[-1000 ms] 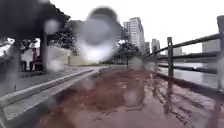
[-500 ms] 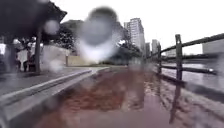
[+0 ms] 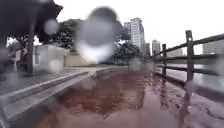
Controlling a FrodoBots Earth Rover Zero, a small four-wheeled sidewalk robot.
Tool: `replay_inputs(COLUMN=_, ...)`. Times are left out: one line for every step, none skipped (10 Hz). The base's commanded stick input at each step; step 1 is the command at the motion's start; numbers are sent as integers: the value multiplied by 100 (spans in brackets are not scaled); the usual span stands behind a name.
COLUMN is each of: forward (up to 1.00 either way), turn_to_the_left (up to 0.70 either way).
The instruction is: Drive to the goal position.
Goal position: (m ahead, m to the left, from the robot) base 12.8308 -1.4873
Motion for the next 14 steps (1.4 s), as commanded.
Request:
replay_inputs(forward=100, turn_to_the_left=1)
replay_inputs(forward=100, turn_to_the_left=1)
replay_inputs(forward=100, turn_to_the_left=1)
replay_inputs(forward=100, turn_to_the_left=1)
replay_inputs(forward=100, turn_to_the_left=1)
replay_inputs(forward=100, turn_to_the_left=1)
replay_inputs(forward=100, turn_to_the_left=1)
replay_inputs(forward=100, turn_to_the_left=1)
replay_inputs(forward=100, turn_to_the_left=1)
replay_inputs(forward=100, turn_to_the_left=1)
replay_inputs(forward=100, turn_to_the_left=1)
replay_inputs(forward=100, turn_to_the_left=1)
replay_inputs(forward=100, turn_to_the_left=1)
replay_inputs(forward=100, turn_to_the_left=1)
